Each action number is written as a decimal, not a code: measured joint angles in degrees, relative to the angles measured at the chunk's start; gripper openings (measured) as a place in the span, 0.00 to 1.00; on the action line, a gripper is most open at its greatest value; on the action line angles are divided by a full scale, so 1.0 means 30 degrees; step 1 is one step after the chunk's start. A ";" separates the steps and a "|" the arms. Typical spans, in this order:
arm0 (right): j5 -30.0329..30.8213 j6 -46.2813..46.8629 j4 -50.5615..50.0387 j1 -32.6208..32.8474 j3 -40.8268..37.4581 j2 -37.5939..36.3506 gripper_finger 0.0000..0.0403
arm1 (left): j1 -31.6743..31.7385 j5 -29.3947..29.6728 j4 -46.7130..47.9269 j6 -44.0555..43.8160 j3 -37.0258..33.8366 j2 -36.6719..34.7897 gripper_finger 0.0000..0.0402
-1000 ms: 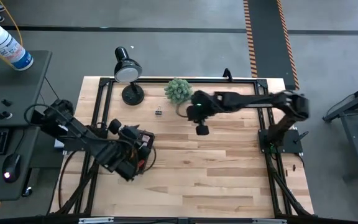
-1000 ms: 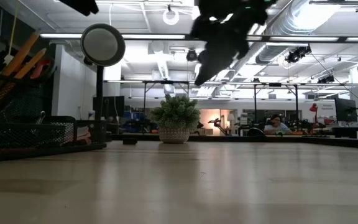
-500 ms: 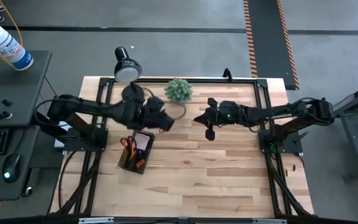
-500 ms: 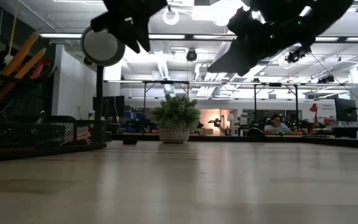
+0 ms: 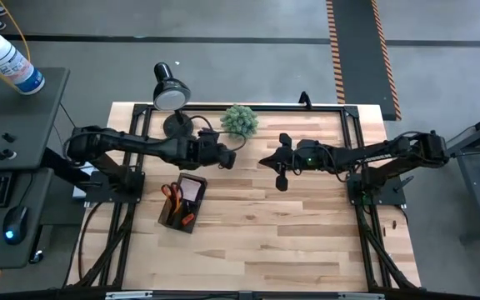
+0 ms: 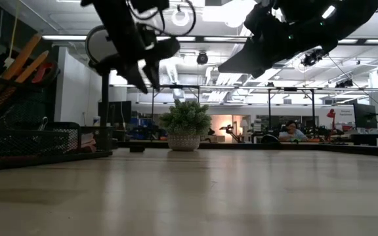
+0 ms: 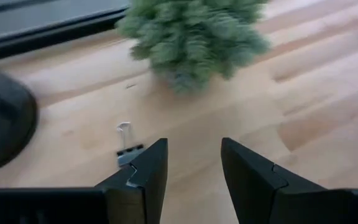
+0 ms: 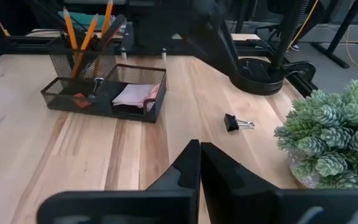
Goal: Pick and place office supplies into organizer
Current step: Put the black binder clip into the desk organizer
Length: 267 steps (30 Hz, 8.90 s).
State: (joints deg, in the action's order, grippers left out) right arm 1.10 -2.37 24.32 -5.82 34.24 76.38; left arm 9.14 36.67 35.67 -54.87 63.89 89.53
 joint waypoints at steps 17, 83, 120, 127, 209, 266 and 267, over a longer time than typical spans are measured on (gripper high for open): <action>-0.0177 0.0153 0.0519 0.0000 0.0015 0.0000 0.00 | 0.0971 0.0357 -0.1942 -0.0516 -0.1011 0.2050 0.34; -0.0590 0.0306 0.0991 0.0255 0.0015 0.0029 0.01 | 0.3506 -0.0846 -0.3487 -0.2335 -0.0989 0.7005 0.34; -0.0459 0.0219 0.0838 0.0248 0.0015 0.0029 0.01 | 0.0008 -0.1056 -0.0943 -0.0671 -0.0741 0.6835 0.00; -0.0401 0.0219 0.0840 0.0248 0.0015 0.0031 0.01 | -0.2123 0.0248 -0.0235 -0.2069 -0.0726 0.5284 0.00; -0.2550 0.1632 0.0831 0.3359 0.0022 0.0058 0.01 | -1.4791 -0.5486 1.8117 2.1082 1.1929 1.1026 0.00; -0.2368 0.1574 0.0838 0.3359 0.0022 0.0058 0.01 | -1.2352 -0.9182 1.8080 2.8720 0.8140 1.1012 0.00; -0.2367 0.1574 0.0838 0.3359 0.0022 0.0058 0.01 | -1.2420 -0.9210 1.8080 2.8720 0.8140 1.1012 0.00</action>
State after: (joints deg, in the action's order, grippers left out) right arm -6.00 2.35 26.83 4.25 34.30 76.55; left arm -28.12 9.04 89.91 31.29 88.31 122.56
